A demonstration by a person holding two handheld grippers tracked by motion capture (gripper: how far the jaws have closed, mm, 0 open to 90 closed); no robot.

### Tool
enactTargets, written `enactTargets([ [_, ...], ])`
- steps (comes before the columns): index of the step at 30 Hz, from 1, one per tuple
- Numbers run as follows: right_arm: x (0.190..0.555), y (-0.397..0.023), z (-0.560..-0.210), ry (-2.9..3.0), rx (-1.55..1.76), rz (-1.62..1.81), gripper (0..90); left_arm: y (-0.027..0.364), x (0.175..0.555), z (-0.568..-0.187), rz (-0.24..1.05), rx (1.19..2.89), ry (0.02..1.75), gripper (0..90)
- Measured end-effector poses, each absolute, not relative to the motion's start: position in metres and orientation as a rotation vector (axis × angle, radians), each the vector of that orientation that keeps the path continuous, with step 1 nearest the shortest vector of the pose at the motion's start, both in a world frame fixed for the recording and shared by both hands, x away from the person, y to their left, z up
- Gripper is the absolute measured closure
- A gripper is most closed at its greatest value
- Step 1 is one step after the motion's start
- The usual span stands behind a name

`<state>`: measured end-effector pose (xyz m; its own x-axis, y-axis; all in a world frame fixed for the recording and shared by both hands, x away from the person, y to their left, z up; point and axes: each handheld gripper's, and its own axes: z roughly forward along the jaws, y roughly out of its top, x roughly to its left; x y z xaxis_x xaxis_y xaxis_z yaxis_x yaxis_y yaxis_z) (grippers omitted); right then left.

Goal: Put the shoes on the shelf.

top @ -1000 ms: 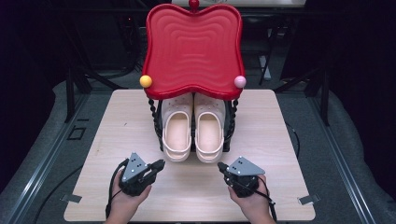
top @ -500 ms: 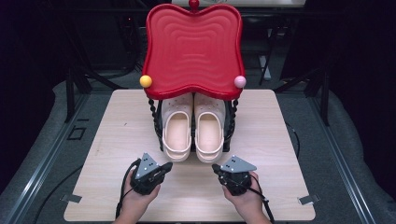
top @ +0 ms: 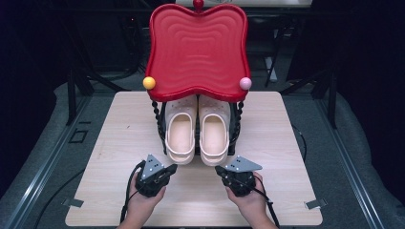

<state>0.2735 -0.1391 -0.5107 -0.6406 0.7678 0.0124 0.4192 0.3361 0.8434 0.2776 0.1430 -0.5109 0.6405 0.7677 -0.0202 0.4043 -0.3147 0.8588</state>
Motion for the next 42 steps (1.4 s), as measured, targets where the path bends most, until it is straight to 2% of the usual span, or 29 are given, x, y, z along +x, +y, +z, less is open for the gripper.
enactTargets([
  [11, 0.278, -0.137, -0.5, 2.208, 1.034, 1.233, 90.0, 0.145, 0.284, -0.5, 0.512, 1.935, 0.926, 90.0],
  [27, 0.305, -0.131, -0.487, 2.184, 1.041, 1.207, 90.0, 0.137, 0.307, -0.48, 0.559, 1.965, 0.894, 90.0],
  [42, 0.329, -0.135, -0.481, 2.145, 1.099, 1.208, 90.0, 0.134, 0.335, -0.475, 0.568, 1.942, 0.958, 90.0],
])
